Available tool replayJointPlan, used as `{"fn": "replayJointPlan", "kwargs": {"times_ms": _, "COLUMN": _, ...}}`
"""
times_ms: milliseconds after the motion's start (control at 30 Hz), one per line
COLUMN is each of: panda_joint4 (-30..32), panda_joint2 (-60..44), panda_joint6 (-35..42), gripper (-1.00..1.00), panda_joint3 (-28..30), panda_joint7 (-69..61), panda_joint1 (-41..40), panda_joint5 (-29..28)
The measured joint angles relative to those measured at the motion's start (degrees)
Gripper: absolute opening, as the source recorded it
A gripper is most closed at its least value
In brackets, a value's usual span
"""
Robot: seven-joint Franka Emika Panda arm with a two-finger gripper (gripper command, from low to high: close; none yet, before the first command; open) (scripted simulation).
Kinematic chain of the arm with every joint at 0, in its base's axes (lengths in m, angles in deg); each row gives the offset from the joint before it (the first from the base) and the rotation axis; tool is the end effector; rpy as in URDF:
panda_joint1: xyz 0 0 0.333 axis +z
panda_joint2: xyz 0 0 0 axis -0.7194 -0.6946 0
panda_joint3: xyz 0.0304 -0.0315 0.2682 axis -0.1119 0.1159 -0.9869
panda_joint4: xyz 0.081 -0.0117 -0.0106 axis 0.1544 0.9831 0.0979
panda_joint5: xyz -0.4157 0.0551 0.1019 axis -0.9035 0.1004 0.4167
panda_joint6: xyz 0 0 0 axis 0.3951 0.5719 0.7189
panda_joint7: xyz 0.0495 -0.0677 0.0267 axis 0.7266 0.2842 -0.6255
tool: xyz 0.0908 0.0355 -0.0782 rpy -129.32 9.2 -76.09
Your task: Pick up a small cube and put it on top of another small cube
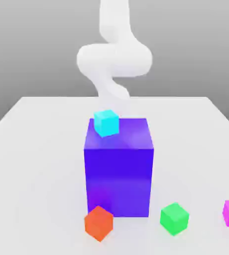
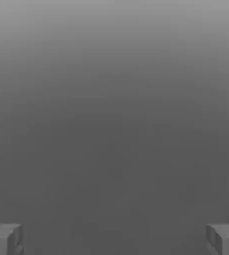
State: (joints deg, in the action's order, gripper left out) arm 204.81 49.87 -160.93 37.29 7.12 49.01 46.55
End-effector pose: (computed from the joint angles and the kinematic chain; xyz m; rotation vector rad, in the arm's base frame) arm 0.4599 0.0257 0.6300 -2.5436 0.8970 -0.9545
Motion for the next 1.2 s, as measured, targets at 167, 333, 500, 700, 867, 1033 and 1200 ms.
{"fn": "replayJointPlan", "kwargs": {"times_ms": 167, "panda_joint4": 0.82, "panda_joint2": -10.73, "panda_joint6": -3.79, "gripper": 0.0, "panda_joint3": -0.68, "panda_joint7": -8.26, "panda_joint1": 5.87, "panda_joint5": 1.0}}
{"fn": "replayJointPlan", "kwargs": {"times_ms": 333, "panda_joint4": 1.61, "panda_joint2": -21.12, "panda_joint6": -7.45, "gripper": 0.0, "panda_joint3": -2.19, "panda_joint7": -16.16, "panda_joint1": 10.86, "panda_joint5": 1.84}}
{"fn": "replayJointPlan", "kwargs": {"times_ms": 500, "panda_joint4": 2.4, "panda_joint2": -31.49, "panda_joint6": -11.13, "gripper": 0.0, "panda_joint3": -4.75, "panda_joint7": -23.5, "panda_joint1": 14.88, "panda_joint5": 1.9}}
{"fn": "replayJointPlan", "kwargs": {"times_ms": 700, "panda_joint4": 3.36, "panda_joint2": -44.01, "panda_joint6": -15.55, "gripper": 0.0, "panda_joint3": -7.82, "panda_joint7": -30.52, "panda_joint1": 20.71, "panda_joint5": -0.55}}
{"fn": "replayJointPlan", "kwargs": {"times_ms": 867, "panda_joint4": 4.12, "panda_joint2": -54.57, "panda_joint6": -19.15, "gripper": 0.0, "panda_joint3": -9.5, "panda_joint7": -34.47, "panda_joint1": 23.89, "panda_joint5": -5.21}}
{"fn": "replayJointPlan", "kwargs": {"times_ms": 1033, "panda_joint4": 2.91, "panda_joint2": -65.02, "panda_joint6": -25.52, "gripper": 0.0, "panda_joint3": -7.77, "panda_joint7": -33.87, "panda_joint1": 27.05, "panda_joint5": -9.68}}
{"fn": "replayJointPlan", "kwargs": {"times_ms": 1200, "panda_joint4": 2.24, "panda_joint2": -68.2, "panda_joint6": -27.94, "gripper": -1.0, "panda_joint3": -6.75, "panda_joint7": -33.2, "panda_joint1": 27.91, "panda_joint5": -10.61}}
